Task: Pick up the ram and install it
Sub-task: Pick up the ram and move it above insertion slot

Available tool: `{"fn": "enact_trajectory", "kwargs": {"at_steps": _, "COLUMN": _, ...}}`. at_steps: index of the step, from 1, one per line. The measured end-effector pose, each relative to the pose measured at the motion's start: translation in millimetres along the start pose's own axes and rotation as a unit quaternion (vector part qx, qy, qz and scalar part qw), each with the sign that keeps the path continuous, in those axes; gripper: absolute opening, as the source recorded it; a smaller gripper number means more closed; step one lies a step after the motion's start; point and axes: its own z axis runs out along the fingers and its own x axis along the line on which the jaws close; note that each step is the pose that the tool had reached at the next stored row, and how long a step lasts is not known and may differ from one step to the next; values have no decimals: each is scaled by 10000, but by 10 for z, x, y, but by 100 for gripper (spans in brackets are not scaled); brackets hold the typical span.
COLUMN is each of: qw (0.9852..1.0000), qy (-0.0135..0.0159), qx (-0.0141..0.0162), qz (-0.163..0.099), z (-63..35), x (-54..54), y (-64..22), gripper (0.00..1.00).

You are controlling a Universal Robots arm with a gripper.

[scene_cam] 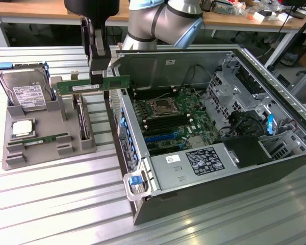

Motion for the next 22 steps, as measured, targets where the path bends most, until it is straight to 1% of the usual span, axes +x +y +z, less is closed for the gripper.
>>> {"fn": "enact_trajectory", "kwargs": {"at_steps": 4, "qw": 10000, "qy": 1, "qx": 0, "qz": 0, "z": 0, "x": 1, "y": -46, "gripper": 12}}
{"fn": "enact_trajectory", "kwargs": {"at_steps": 22, "qw": 10000, "qy": 5, "qx": 0, "qz": -1, "z": 0, "x": 0, "y": -189, "gripper": 12}}
